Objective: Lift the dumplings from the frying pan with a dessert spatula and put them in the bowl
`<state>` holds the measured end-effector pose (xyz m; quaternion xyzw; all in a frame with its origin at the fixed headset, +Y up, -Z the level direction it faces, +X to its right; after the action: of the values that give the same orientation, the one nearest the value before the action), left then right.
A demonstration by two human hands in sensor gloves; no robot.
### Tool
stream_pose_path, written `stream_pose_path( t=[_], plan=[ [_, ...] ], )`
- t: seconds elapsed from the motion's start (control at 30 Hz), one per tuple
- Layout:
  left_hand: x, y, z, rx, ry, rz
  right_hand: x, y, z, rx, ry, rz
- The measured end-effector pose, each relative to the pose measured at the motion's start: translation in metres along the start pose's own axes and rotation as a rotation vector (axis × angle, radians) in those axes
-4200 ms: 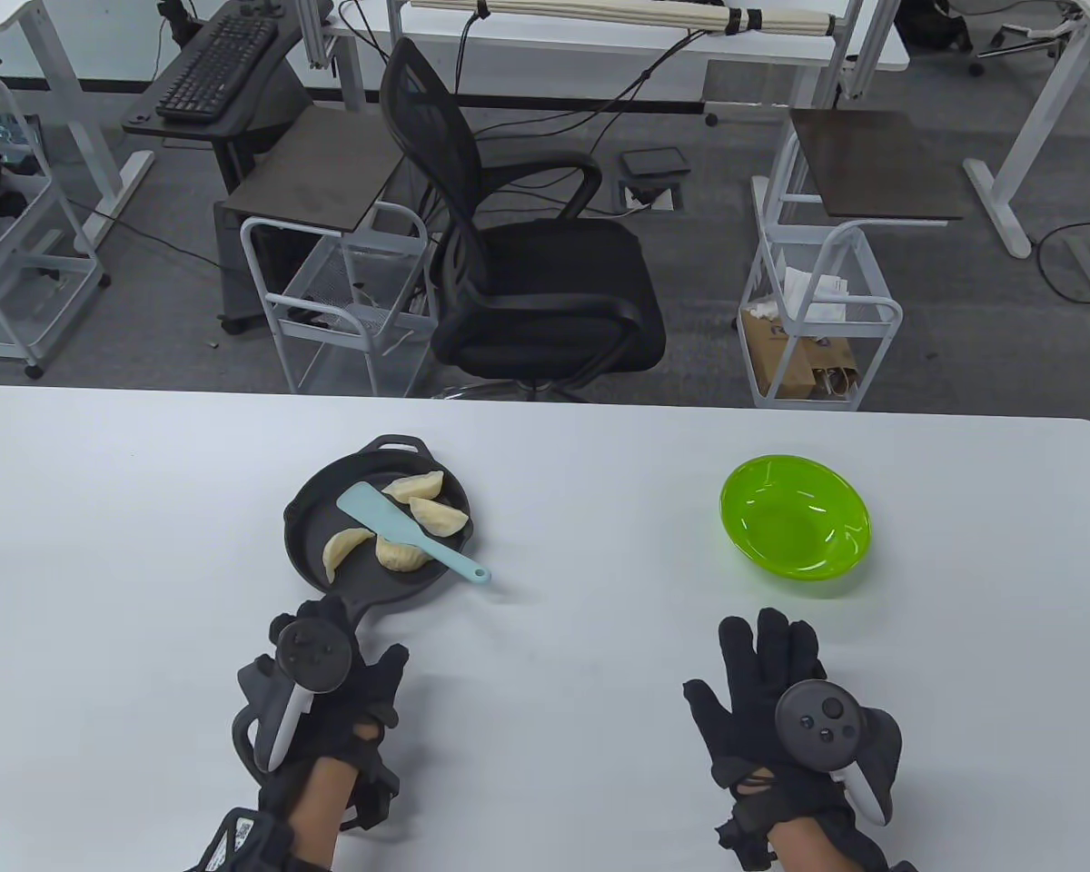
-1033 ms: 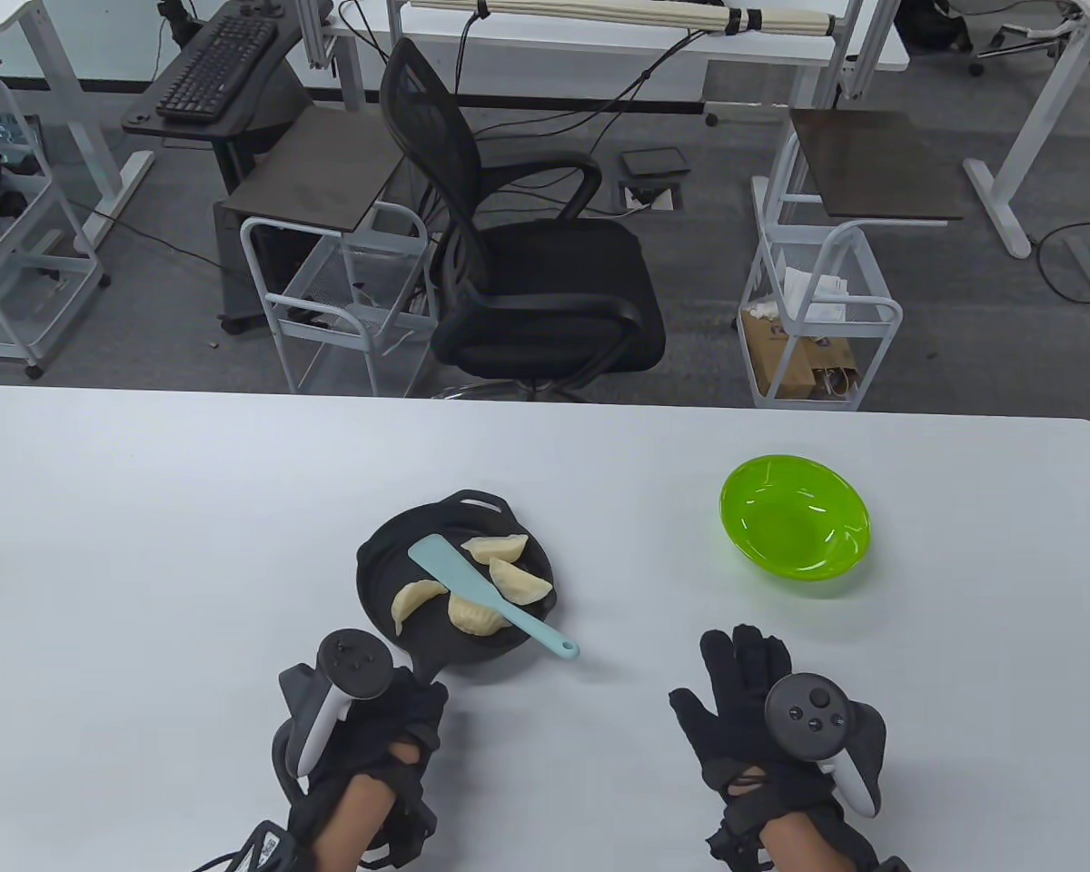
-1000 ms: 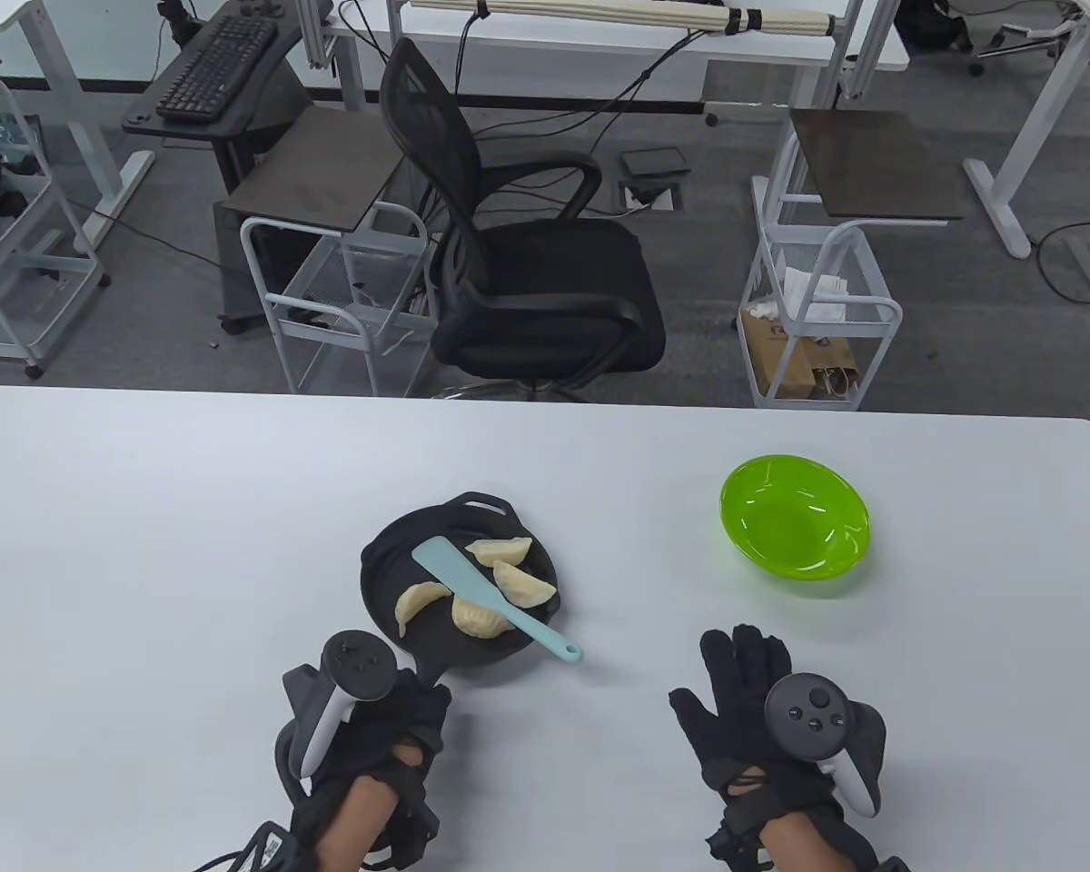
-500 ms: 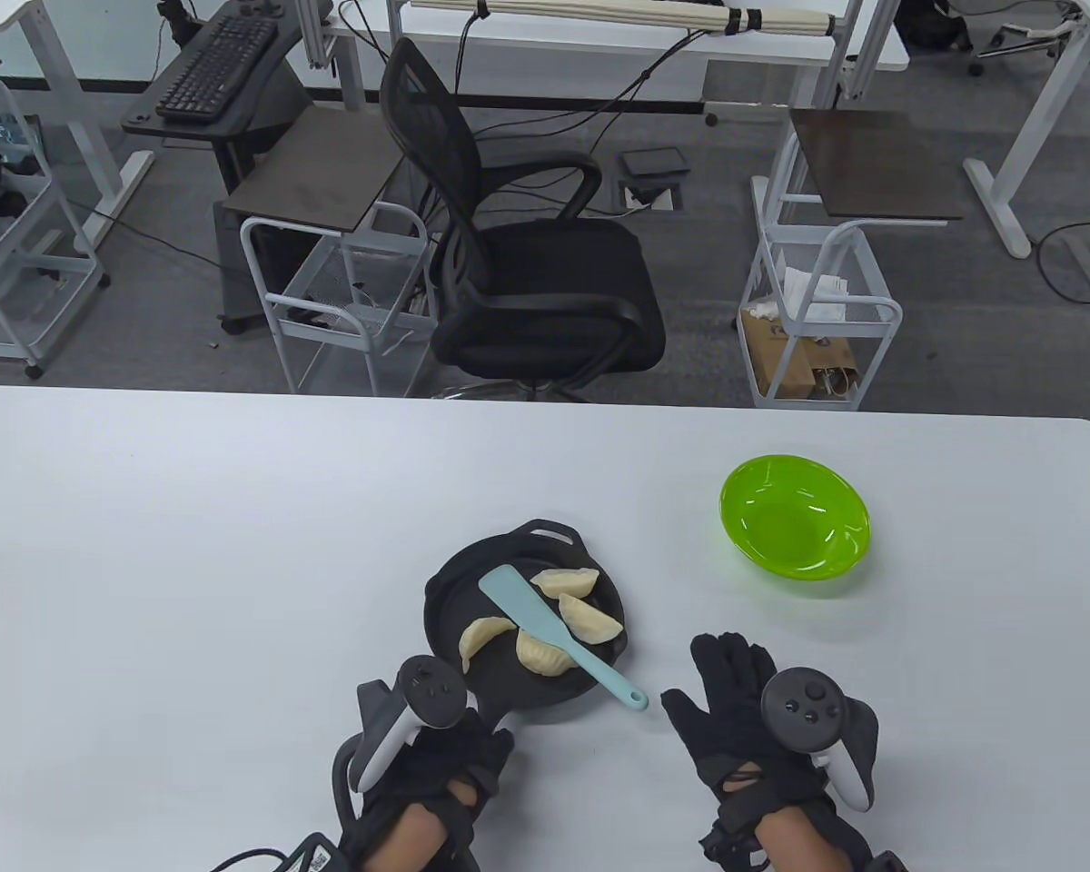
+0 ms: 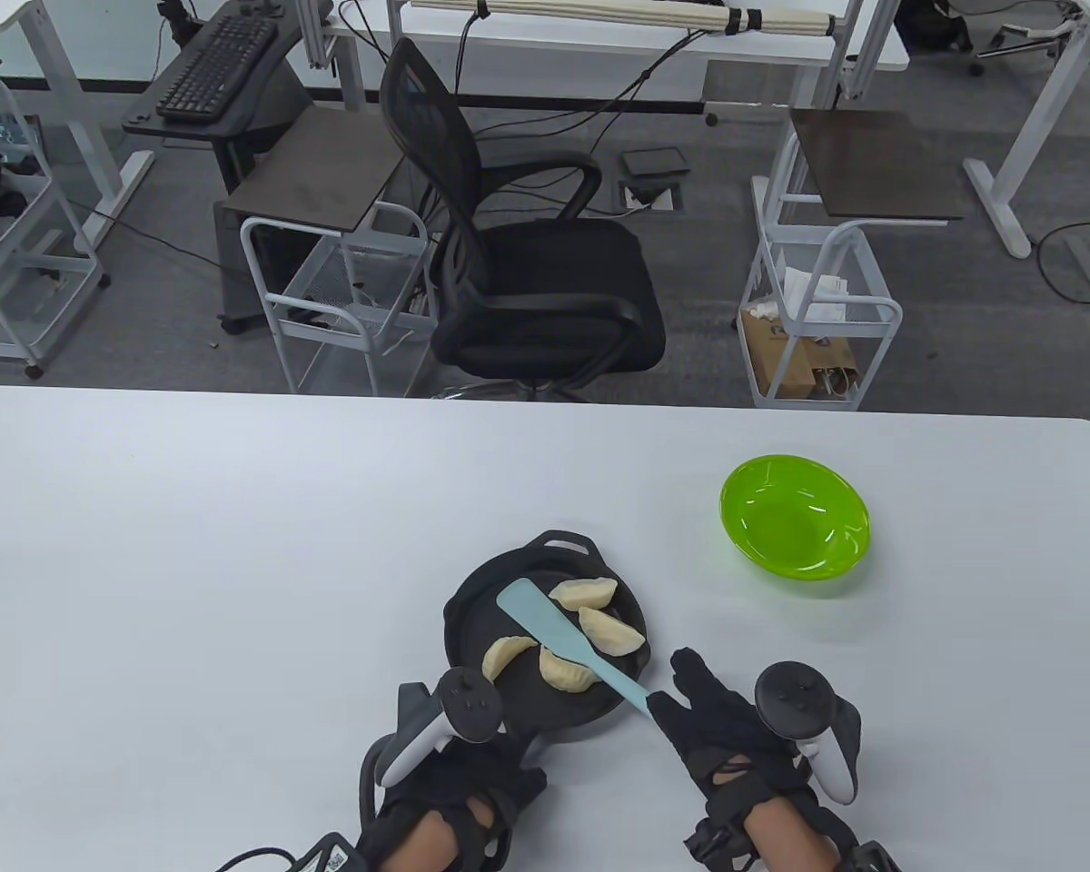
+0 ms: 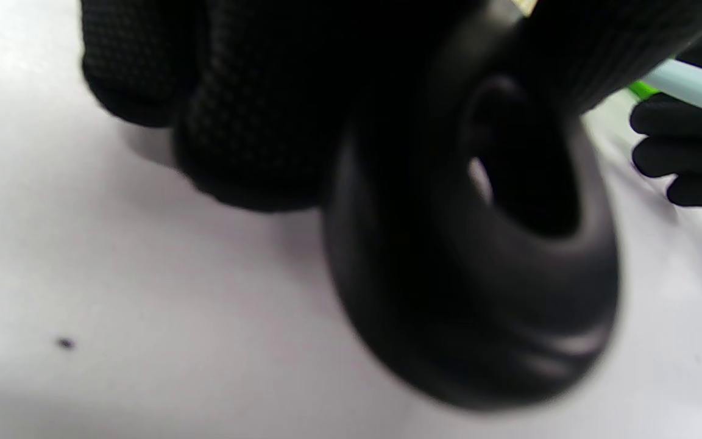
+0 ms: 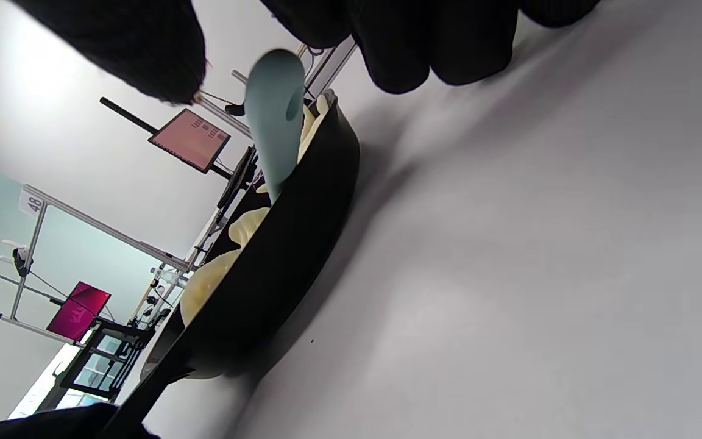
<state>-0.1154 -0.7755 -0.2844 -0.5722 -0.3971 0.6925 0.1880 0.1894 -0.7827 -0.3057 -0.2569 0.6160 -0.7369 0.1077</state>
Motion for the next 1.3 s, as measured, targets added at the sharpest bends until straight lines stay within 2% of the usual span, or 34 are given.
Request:
stream_pose_path(
  t=[0.3, 0.57, 0.83, 1.0, 1.17, 1.3],
  plan=[
    [-0.007, 0.005, -0.002, -0.03, 0.022, 0.067, 0.004, 0.007, -0.003, -0.027, -0.106, 0.014],
    [-0.008, 0.006, -0.002, -0.03, 0.017, 0.075, 0.01, 0.007, -0.011, -0.036, -0.22, 0.042],
    [-0.006, 0.004, -0.002, -0.028, 0.025, 0.059, -0.012, -0.009, -0.042, -0.165, -0.473, 0.201],
    [-0.007, 0.005, -0.001, -0.023, 0.025, 0.064, -0.025, -0.026, -0.057, -0.246, -0.563, 0.299],
    [-0.007, 0.004, -0.001, -0.016, 0.029, 0.069, -0.046, -0.041, -0.063, -0.309, -0.576, 0.341],
    [-0.007, 0.005, -0.001, -0.012, 0.029, 0.072, -0.059, -0.049, -0.062, -0.326, -0.581, 0.313]
  ],
)
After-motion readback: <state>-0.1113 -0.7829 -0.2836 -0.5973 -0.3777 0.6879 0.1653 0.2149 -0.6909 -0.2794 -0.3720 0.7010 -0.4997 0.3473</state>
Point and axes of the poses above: the tracker on the back of each hand, its own z axis roughly to the little-finger side, its own y axis roughly from the wrist to the fingertips, x = y × z, the point moved 1 cm from there along y, roughly from the wrist to the fingertips, and after that the axes turned 3 degrees about y, right-handed, at the moved point
